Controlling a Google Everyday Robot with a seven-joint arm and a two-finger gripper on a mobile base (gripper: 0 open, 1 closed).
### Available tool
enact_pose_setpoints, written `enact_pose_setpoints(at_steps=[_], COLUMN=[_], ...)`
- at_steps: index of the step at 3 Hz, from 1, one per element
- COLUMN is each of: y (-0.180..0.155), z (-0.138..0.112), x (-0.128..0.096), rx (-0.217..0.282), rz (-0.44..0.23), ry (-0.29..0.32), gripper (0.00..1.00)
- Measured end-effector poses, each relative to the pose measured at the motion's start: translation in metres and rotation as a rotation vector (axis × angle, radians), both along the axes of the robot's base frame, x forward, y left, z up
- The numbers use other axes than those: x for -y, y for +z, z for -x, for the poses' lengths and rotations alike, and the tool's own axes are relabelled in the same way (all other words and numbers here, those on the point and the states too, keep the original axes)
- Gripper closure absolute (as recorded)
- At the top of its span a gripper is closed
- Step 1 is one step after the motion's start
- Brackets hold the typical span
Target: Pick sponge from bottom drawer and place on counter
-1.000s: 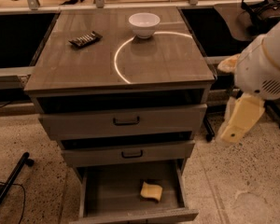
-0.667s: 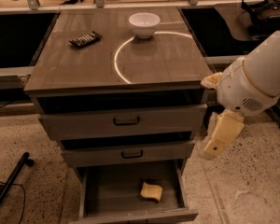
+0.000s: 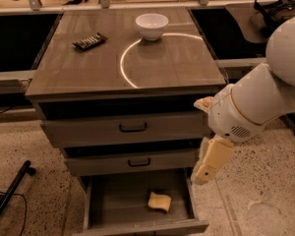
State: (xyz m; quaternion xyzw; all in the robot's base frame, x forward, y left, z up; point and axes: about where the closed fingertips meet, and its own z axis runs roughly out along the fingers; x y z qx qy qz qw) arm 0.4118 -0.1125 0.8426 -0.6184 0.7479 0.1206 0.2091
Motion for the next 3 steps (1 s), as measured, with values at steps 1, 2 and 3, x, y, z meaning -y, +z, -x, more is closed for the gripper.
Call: enact_pose_setpoints(at_steps=[1, 2, 3], y=[-0.035, -0.100, -0.157], z=[0.003, 0.011, 0.019], x=[0.005, 0.007, 0.002], rx=[-0.004, -0.016, -0.011], rz=[-0.041, -0.119, -0.150], ry=[0.007, 0.017, 0.011], gripper=[0.00, 0.00, 0.00])
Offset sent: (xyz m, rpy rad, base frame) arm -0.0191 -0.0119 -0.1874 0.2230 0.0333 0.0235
